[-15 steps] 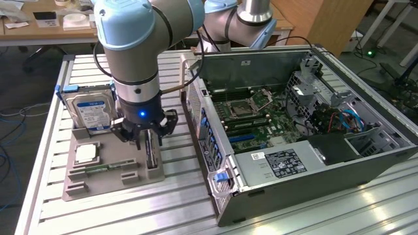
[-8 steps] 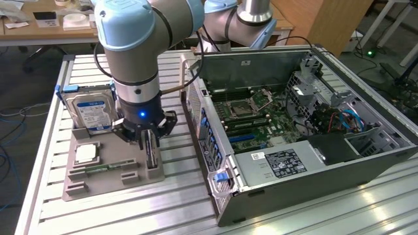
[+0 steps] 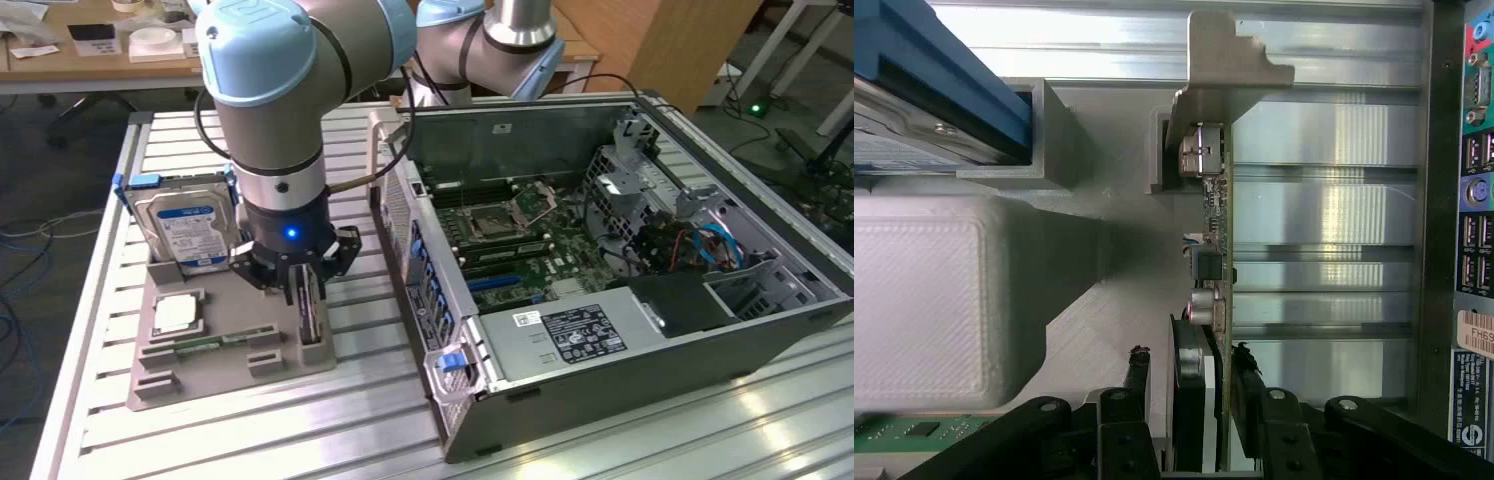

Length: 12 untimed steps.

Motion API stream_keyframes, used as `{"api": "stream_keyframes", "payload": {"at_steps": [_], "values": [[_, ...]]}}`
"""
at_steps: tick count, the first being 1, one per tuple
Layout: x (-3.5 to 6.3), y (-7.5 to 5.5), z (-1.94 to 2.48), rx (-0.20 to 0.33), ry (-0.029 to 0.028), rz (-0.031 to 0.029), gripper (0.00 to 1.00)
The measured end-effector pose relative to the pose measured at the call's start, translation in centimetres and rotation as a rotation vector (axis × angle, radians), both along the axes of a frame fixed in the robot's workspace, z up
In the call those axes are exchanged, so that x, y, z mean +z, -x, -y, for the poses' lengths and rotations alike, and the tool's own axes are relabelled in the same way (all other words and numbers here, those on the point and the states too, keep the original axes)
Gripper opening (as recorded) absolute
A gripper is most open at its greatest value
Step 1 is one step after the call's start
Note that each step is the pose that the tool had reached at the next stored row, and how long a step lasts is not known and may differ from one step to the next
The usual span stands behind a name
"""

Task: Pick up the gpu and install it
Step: 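Pick up the gpu and move the gpu toward the slot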

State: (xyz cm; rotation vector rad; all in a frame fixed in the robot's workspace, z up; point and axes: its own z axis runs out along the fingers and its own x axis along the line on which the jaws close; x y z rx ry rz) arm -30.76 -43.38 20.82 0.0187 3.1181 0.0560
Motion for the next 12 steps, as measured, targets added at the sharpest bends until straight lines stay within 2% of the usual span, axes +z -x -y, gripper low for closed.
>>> {"api": "stream_keyframes", "payload": {"at_steps": [9,11,12], "values": [[-0.24,0.01,0.0,0.0,0.0,0.0,0.43],[-0.24,0.0,0.0,0.0,0.0001,0.0,0.31],[-0.25,0.0,-0.01,0.0,0.0001,0.0,0.31]]}}
